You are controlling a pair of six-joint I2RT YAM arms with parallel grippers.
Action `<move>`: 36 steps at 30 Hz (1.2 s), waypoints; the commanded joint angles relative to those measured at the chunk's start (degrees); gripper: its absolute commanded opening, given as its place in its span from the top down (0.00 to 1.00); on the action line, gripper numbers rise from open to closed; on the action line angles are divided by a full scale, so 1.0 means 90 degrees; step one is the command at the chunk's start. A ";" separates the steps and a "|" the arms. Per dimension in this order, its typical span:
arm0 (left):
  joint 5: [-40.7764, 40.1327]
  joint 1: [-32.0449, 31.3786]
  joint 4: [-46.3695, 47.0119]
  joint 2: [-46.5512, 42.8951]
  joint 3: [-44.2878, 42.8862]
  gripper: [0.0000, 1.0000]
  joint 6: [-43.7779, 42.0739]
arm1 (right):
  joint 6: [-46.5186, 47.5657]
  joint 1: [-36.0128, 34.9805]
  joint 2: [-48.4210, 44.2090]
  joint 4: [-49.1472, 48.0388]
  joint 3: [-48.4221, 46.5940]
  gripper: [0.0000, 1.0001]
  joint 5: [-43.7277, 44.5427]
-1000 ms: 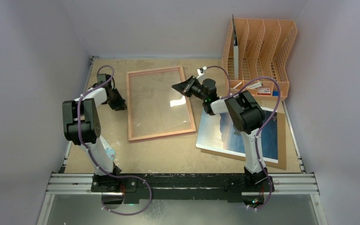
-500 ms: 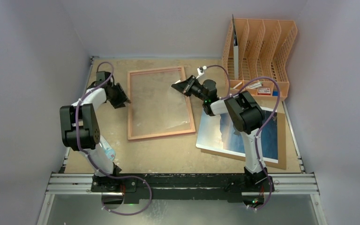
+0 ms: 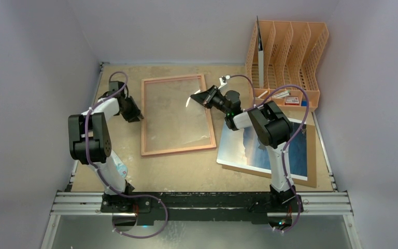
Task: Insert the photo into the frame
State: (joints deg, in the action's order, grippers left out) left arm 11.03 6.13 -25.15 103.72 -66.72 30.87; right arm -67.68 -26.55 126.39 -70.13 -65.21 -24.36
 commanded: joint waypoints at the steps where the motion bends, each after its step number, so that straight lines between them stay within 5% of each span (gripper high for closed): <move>1: -0.0508 0.0000 -0.0223 0.0043 -0.0047 0.75 -0.0085 | -0.0090 0.0048 -0.0085 -0.0578 0.0075 1.00 -0.0005; 22: -0.0507 -0.0131 -0.0579 0.0614 -0.0197 0.77 -0.0185 | -0.0289 0.0129 0.0302 -0.1063 -0.0048 1.00 -0.0105; 36: -0.0493 -0.0144 -0.0647 0.0624 -0.0272 0.77 -0.0221 | -0.0187 0.0127 0.0134 0.0348 -0.0199 1.00 0.0372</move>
State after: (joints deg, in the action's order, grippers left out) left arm 8.73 5.91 -29.47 105.97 -69.76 30.39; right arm -70.19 -24.97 130.08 -70.15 -65.08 -23.90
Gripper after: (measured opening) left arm 0.235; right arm 0.005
